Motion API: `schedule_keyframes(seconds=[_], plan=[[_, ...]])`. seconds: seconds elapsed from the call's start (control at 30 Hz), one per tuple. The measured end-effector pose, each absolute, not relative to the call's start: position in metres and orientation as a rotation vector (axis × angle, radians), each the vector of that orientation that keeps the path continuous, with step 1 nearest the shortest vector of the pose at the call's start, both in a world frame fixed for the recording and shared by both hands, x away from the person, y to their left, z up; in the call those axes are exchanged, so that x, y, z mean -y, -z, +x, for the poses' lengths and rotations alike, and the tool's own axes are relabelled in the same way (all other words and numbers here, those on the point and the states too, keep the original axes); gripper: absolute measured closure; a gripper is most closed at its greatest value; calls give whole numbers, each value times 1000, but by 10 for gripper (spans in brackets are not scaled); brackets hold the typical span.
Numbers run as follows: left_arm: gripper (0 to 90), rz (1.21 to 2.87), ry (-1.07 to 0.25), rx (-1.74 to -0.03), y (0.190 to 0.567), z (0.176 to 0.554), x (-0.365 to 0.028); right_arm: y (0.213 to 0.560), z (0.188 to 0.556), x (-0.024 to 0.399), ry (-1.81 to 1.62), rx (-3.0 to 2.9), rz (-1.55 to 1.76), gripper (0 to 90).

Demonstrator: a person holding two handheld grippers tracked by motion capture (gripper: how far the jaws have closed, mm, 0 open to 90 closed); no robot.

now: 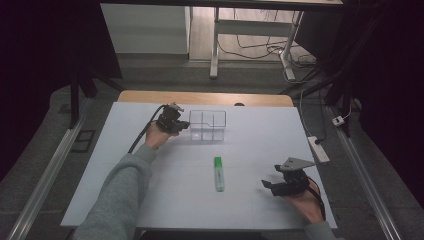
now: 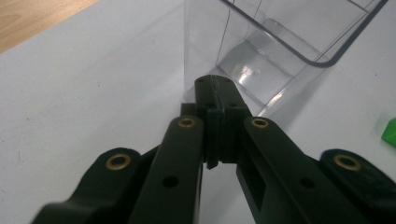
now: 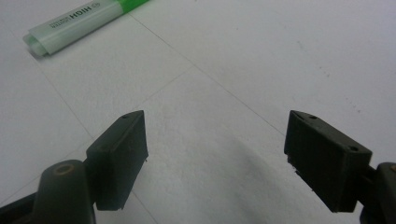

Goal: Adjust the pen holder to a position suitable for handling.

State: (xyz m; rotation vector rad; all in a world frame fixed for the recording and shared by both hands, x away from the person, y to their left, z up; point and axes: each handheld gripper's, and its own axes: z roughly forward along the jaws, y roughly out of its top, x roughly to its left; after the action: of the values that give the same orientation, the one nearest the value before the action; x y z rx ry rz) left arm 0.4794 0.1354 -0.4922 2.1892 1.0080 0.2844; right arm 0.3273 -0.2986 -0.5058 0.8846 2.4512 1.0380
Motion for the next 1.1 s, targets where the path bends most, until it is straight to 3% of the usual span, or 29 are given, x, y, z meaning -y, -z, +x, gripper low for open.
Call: schedule_keyframes(seconds=[0.43,0.77,0.83,0.87,0.9,0.93,1.0,1.1], plan=[[886,2194,-301,-994,490,482,-125,506,327,299,-1038,-2450,887,209],[885,2174,-363,-982,475,448,-156,505,326,299,-1045,-2442,887,209],[831,2164,-369,-970,472,436,-162,504,326,299,-1050,-2440,890,209],[715,2150,-364,-972,471,430,-165,504,326,299,-1052,-2437,889,209],[715,2140,-368,-970,471,424,-168,504,326,299,-1052,-2437,889,209],[613,2132,-377,-967,470,418,-170,504,326,299,-1052,-2437,890,209],[523,2132,-367,-952,469,405,-174,504,326,299,-1051,-2439,891,209],[471,2132,-374,-931,470,383,-179,504,326,299,-1051,-2438,892,209]])
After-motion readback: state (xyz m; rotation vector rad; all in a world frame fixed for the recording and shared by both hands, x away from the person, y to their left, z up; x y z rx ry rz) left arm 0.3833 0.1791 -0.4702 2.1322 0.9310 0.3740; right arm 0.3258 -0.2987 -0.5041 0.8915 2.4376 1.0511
